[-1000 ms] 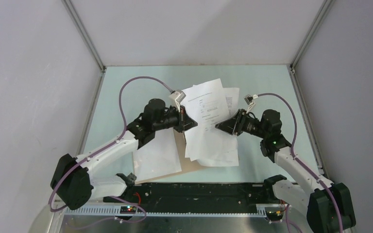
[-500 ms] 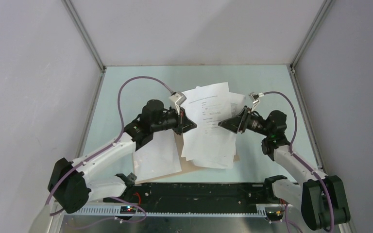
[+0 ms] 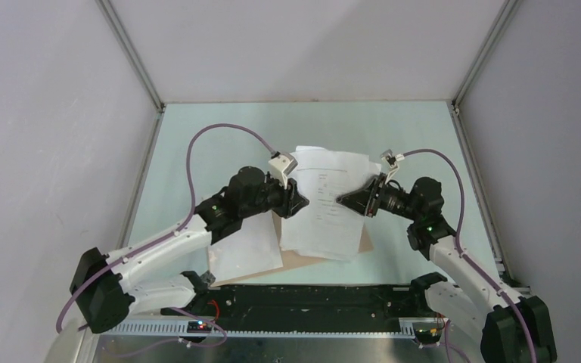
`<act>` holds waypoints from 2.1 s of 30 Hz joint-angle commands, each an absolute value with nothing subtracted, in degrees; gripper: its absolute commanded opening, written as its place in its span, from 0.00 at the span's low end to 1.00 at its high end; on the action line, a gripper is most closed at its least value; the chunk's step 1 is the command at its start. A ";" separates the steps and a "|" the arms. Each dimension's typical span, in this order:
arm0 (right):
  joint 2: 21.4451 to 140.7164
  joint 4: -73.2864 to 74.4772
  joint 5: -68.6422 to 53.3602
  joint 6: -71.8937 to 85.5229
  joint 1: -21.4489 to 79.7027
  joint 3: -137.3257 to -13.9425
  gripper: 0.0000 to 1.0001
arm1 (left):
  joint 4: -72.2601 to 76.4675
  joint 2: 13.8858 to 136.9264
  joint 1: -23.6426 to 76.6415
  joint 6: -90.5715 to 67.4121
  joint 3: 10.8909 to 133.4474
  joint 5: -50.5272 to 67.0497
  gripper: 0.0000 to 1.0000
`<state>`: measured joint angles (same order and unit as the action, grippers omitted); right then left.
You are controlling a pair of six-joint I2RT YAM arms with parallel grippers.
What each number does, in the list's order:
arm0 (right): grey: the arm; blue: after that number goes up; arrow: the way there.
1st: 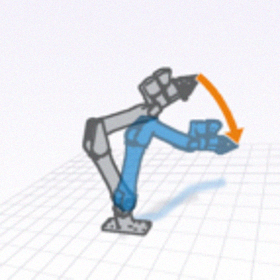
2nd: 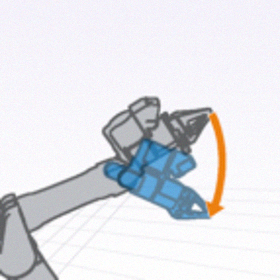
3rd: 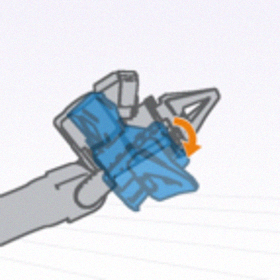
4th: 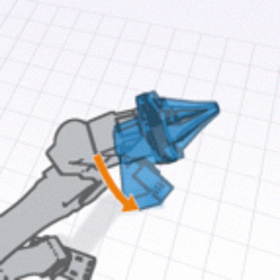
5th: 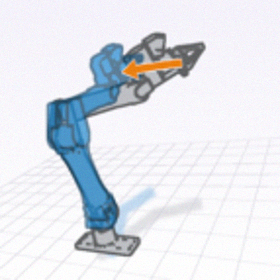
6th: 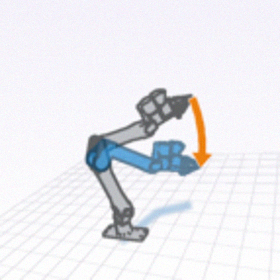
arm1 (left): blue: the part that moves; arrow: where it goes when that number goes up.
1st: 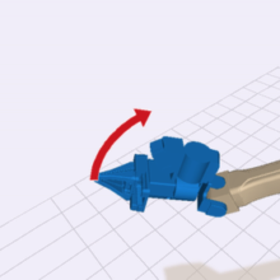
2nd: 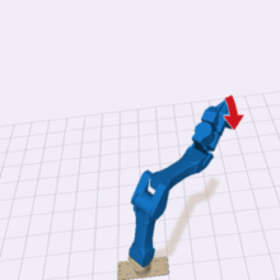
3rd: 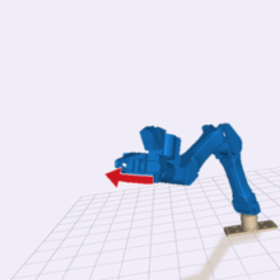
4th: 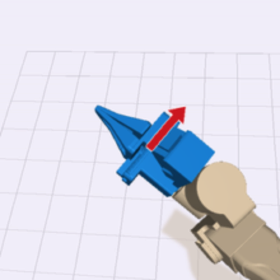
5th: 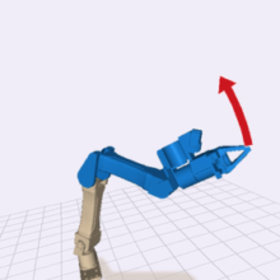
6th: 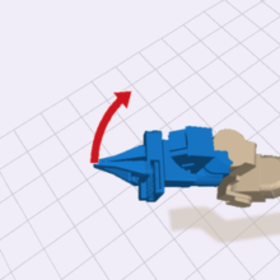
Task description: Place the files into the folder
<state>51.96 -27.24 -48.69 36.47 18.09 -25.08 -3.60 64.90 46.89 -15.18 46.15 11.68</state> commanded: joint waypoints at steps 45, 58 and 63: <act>33.31 -14.89 -24.07 24.20 34.80 -16.88 0.21 | 16.26 51.77 56.74 -20.26 28.74 -11.54 0.49; 55.08 5.38 -20.34 20.55 23.85 -38.12 0.00 | -2.20 61.13 49.89 -26.03 43.47 -14.19 0.82; 75.68 13.65 -15.41 17.10 21.46 -51.68 0.00 | -16.39 73.40 46.00 -30.08 56.71 -16.38 0.82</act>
